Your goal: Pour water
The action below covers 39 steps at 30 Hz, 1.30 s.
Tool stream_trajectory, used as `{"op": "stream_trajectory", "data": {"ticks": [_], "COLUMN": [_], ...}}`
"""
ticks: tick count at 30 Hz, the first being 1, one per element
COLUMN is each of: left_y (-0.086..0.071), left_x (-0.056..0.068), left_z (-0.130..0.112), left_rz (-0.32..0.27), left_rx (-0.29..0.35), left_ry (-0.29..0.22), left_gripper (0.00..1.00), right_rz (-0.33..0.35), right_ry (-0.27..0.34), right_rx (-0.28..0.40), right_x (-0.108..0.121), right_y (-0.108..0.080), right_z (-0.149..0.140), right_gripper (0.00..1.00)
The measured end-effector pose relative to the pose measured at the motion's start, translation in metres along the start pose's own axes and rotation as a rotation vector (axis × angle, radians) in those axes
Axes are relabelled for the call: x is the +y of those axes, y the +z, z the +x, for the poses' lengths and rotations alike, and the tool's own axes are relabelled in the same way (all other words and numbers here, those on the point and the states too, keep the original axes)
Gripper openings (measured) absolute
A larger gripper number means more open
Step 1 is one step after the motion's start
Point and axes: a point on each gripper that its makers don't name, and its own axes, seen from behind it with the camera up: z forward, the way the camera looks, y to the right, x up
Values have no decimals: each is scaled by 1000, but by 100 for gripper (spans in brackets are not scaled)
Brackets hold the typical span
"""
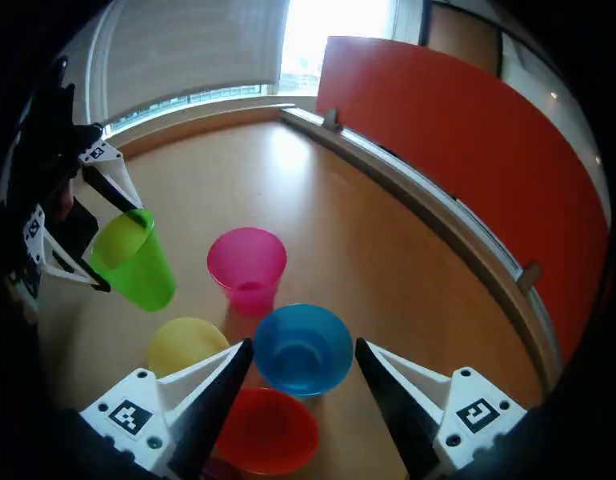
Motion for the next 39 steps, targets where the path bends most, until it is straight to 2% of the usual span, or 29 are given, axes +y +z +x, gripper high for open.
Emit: {"op": "stream_trajectory", "data": {"ticks": [21, 39], "left_y": [4, 6], "left_x": [0, -1], "left_z": [2, 1], "left_rz": [-3, 1], "left_rx": [-3, -5], "left_ry": [9, 11], "left_gripper": [87, 87], "right_rz": [30, 37], "right_ry": [18, 30], "right_rx": [-72, -92], "right_x": [1, 3], "right_y": [14, 18], "right_z": [-14, -17], "right_gripper": [100, 93]}}
